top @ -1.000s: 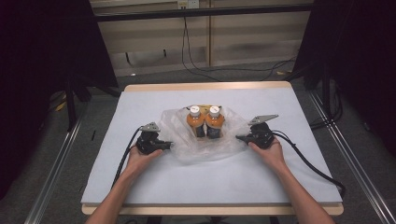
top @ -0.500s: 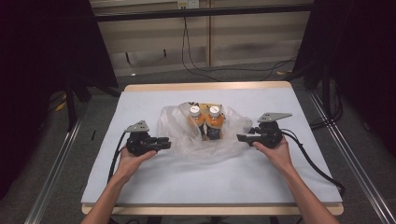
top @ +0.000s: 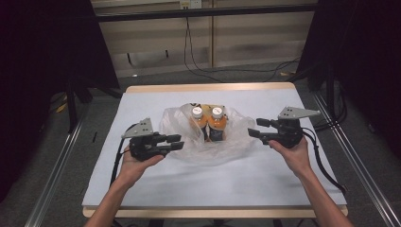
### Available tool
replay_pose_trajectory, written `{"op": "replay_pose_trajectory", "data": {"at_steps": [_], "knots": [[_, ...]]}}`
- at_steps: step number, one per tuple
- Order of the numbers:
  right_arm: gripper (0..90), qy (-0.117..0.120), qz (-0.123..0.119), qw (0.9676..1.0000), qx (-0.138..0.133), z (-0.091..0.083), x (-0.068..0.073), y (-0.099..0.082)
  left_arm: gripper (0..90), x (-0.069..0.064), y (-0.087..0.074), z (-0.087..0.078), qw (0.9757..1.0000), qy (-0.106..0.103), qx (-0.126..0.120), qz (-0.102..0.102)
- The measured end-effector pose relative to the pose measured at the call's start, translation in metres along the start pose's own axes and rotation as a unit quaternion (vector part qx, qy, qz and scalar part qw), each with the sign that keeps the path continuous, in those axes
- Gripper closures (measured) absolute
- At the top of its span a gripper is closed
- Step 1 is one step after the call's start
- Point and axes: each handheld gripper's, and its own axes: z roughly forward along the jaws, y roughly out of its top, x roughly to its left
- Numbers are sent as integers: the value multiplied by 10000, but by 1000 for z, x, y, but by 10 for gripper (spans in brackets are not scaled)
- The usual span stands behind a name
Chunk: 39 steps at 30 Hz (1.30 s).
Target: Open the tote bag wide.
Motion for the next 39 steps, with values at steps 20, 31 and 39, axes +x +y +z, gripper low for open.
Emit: {"op": "replay_pose_trajectory", "data": {"at_steps": [20, 31, 39], "knots": [[900, 472, -158, 9934, 1034, 84, 8, -15, 832, 5, 2, 105, 9892, 152, 1416, 357], [900, 356, -89, 9883, 1479, 114, -3, -30, 851, 45, -16, 78, 9840, 811, 1583, -130], [900, 356, -228, 9838, 1745, 123, -3, -35, 893, 70, -31, 80, 9780, 924, 1834, -359]]}}
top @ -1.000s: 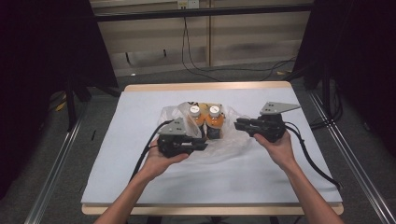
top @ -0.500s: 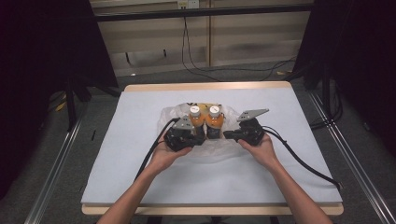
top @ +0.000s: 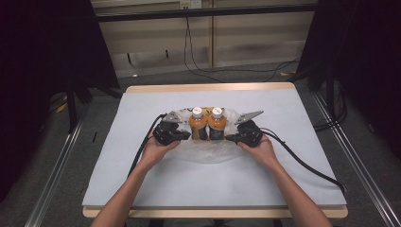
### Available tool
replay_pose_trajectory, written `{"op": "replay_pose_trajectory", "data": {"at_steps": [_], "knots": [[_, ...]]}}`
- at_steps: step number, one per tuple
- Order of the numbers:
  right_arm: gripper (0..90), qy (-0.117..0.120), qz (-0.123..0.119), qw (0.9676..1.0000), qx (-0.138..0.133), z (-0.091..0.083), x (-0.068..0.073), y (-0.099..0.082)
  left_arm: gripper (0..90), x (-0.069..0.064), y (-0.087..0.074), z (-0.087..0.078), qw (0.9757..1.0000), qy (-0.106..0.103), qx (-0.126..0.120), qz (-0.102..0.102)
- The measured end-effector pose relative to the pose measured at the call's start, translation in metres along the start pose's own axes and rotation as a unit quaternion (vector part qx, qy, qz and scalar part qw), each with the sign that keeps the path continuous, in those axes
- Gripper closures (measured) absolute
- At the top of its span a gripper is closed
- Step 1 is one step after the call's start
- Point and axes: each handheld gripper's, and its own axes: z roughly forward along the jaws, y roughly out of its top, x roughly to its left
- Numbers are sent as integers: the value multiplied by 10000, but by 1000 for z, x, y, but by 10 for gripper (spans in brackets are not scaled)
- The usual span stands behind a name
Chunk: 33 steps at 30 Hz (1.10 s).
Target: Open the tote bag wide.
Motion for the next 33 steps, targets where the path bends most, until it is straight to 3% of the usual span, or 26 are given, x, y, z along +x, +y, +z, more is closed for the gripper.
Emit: {"op": "replay_pose_trajectory", "data": {"at_steps": [5, 7, 8, 9, 12, 13, 14, 15, 16, 17, 19, 22, 23, 24, 25, 27, 29, 33], "knots": [[900, -156, -235, 9987, 418, 7, -2, 0, 892, 10, -8, 15, 9994, 107, 338, -59], [900, -168, -356, 9980, 503, 6, -4, 0, 892, 13, -10, 17, 9979, 130, 619, 155], [900, -222, -459, 9970, 575, 6, -5, 1, 892, 15, -11, 18, 9976, 105, 663, 146], [900, -285, -542, 9958, 680, 4, -5, 2, 892, 14, -13, 20, 9985, 133, 522, -95], [900, -458, -836, 9898, 1056, -2, -8, 4, 896, 20, -15, 15, 9973, 263, 687, 85], [900, -525, -940, 9868, 1211, -5, -10, 4, 899, 22, -17, 14, 9969, 353, 702, 69], [900, -608, -1052, 9834, 1347, -8, -10, 4, 900, 22, -19, 14, 9977, 382, 555, -107], [900, -628, -1096, 9812, 1457, -10, -12, 4, 900, 28, -20, 10, 9966, 409, 718, 19], [900, -658, -1072, 9798, 1553, -13, -12, 4, 900, 29, -22, 10, 9971, 494, 555, -154], [900, -665, -1113, 9783, 1614, -14, -14, 3, 900, 33, -25, 7, 9963, 612, 589, -119], [900, -683, -1219, 9738, 1797, -18, -16, 3, 900, 38, -28, 4, 9959, 672, 586, -172], [900, -722, -1267, 9700, 1947, -23, -21, 1, 900, 46, -31, -2, 9950, 678, 730, -49], [900, -767, -1276, 9692, 1960, -25, -24, 0, 900, 46, -31, -3, 9948, 685, 750, -50], [900, -800, -1290, 9684, 1977, -26, -26, -1, 900, 48, -30, -5, 9929, 708, 937, 168], [900, -876, -1270, 9678, 1990, -27, -27, -3, 900, 46, -30, -6, 9932, 665, 943, 153], [900, -925, -1169, 9695, 1946, -30, -30, -5, 900, 43, -30, -7, 9910, 758, 1059, 322], [900, -979, -1151, 9696, 1924, -33, -32, -8, 900, 41, -31, -10, 9902, 654, 1164, 408], [900, -925, -1168, 9691, 1963, -39, -33, -13, 900, 36, -35, -16, 9877, 642, 1303, 577]]}}
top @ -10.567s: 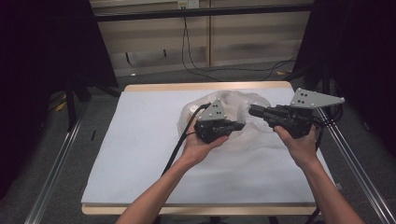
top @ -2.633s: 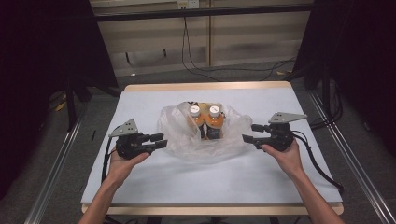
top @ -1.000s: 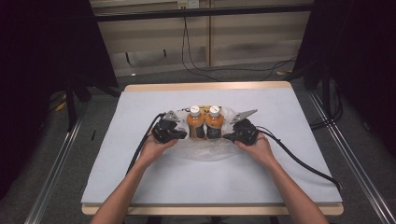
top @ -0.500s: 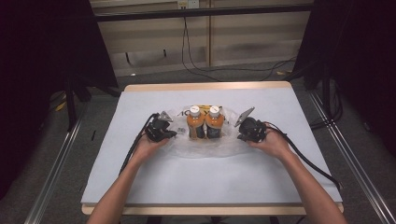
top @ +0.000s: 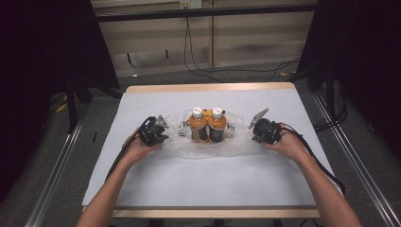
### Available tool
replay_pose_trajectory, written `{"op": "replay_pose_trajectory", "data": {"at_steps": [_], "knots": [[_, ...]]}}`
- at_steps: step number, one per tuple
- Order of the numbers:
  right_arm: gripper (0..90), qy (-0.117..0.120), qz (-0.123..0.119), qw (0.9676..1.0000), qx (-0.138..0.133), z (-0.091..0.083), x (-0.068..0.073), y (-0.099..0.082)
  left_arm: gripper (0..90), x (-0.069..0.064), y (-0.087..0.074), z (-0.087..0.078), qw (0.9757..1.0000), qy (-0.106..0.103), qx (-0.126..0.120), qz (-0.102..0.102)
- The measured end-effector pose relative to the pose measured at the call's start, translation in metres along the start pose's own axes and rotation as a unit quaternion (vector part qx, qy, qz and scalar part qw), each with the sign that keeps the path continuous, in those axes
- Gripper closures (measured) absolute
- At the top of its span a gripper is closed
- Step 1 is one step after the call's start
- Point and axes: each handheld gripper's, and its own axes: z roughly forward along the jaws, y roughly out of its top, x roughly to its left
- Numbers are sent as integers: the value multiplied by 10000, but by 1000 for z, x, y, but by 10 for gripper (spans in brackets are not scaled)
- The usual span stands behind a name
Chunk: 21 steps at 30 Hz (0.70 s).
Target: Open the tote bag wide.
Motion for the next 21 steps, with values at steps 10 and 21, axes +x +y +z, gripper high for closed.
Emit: {"op": "replay_pose_trajectory", "data": {"at_steps": [10, 21], "knots": [[900, 291, -216, 9993, 47, -16, 10, -25, 900, -14, -13, -14, 9987, -293, 86, 399], [900, -115, 289, 9993, -224, -5, -12, -24, 900, 17, -9, -3, 9999, -155, -29, -7]]}}
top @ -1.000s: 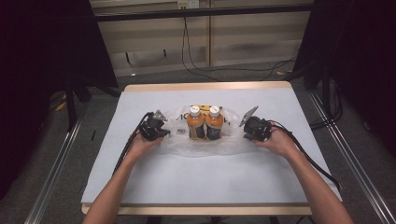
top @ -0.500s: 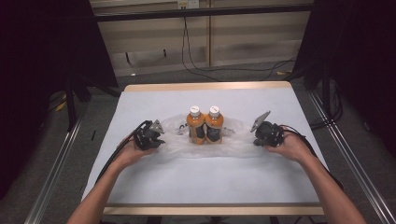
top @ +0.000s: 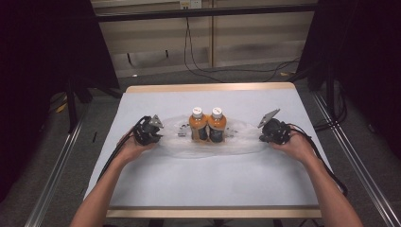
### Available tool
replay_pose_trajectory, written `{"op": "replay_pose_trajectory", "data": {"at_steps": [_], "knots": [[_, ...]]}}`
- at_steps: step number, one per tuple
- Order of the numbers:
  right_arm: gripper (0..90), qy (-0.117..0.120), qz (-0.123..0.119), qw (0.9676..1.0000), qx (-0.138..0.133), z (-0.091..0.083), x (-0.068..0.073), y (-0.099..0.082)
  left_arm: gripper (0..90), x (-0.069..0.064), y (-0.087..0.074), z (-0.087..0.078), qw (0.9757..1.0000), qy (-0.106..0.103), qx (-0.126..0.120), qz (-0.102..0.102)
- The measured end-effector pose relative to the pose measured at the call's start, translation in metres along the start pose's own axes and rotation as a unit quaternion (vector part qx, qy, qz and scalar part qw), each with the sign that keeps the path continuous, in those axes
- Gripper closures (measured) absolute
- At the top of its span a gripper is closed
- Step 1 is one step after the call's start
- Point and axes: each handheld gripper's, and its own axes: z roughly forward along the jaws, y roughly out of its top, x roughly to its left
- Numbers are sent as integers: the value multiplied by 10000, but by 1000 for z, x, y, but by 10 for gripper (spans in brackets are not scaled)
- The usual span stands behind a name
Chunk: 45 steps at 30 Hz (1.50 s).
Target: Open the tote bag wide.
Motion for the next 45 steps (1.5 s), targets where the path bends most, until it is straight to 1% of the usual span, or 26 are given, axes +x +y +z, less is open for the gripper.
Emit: {"op": "replay_pose_trajectory", "data": {"at_steps": [2, 4, 5, 8, 9, 10, 11, 13, 14, 16, 17, 19, 21, 23, 25, 26, 28, 31, 33, 35, 38, 39, 40, 42, 44, 45], "knots": [[900, -11, -7, 10000, 20, 0, -1, 2, 900, 2, -1, 0, 9998, -76, -100, -151], [900, 67, 1, 10000, -32, -1, 0, 2, 900, 1, -2, -1, 9994, -158, -220, -196], [900, 77, 8, 9999, -69, -2, 1, 2, 900, 0, -3, -2, 9986, -289, -351, -283], [900, 261, 109, 9990, -347, -10, 1, 3, 900, -4, 1, -12, 9973, -348, -594, -254], [900, 313, 105, 9984, -464, -13, 0, 3, 900, -3, 3, -17, 9969, -363, -671, -181], [900, 346, 177, 9979, -526, -17, 1, 4, 900, -4, 5, -22, 9964, -348, -748, -181], [900, 315, 133, 9976, -609, -20, 0, 5, 900, -5, 7, -25, 9948, -364, -909, -268], [900, 347, 102, 9970, -686, -26, 3, 10, 900, -6, 13, -34, 9948, -320, -963, -99], [900, 354, 15, 9966, -747, -29, 3, 12, 900, -6, 18, -37, 9940, -385, -1018, -52], [900, 395, -126, 9960, -794, -31, 5, 19, 900, -11, 25, -40, 9935, -357, -1081, -32], [900, 402, -182, 9960, -783, -31, 8, 24, 900, -15, 31, -40, 9931, -435, -1076, 154], [900, 411, -295, 9955, -807, -29, 12, 35, 900, -21, 38, -37, 9938, -460, -970, 287], [900, 397, -398, 9955, -763, -26, 14, 43, 900, -27, 45, -26, 9947, -474, -824, 396], [900, 362, -501, 9959, -666, -20, 17, 51, 900, -28, 48, -12, 9956, -515, -731, 275], [900, 427, -598, 9962, -466, -12, 18, 57, 900, -27, 48, 1, 9970, -458, -566, 265], [900, 429, -624, 9967, -297, -5, 18, 59, 900, -27, 48, 6, 9967, -524, -581, 211], [900, 442, -667, 9968, -44, 5, 14, 58, 900, -27, 47, 17, 9975, -500, -453, 208], [900, 429, -872, 9947, 347, 18, 15, 56, 900, -28, 46, 27, 9974, -594, -302, 275], [900, 430, -958, 9938, 361, 19, 17, 56, 900, -27, 46, 28, 9966, -675, -441, 183], [900, 455, -940, 9937, 396, 18, 17, 55, 899, -28, 47, 29, 9969, -638, -419, 200], [900, 485, -1077, 9919, 475, 17, 16, 55, 900, -32, 50, 29, 9971, -592, -317, 358], [900, 458, -1105, 9915, 520, 17, 15, 55, 900, -31, 50, 29, 9976, -464, -270, 440], [900, 443, -1110, 9913, 555, 17, 14, 55, 900, -32, 50, 27, 9974, -332, -147, 618], [900, 293, -1146, 9904, 716, 16, 12, 53, 900, -33, 50, 24, 9960, -204, 84, 871], [900, 139, -1259, 9879, 899, 15, 10, 51, 900, -31, 49, 21, 9943, -106, 331, 1006], [900, 64, -1250, 9872, 987, 15, 9, 50, 900, -29, 48, 20, 9923, 84, 487, 1137]]}}
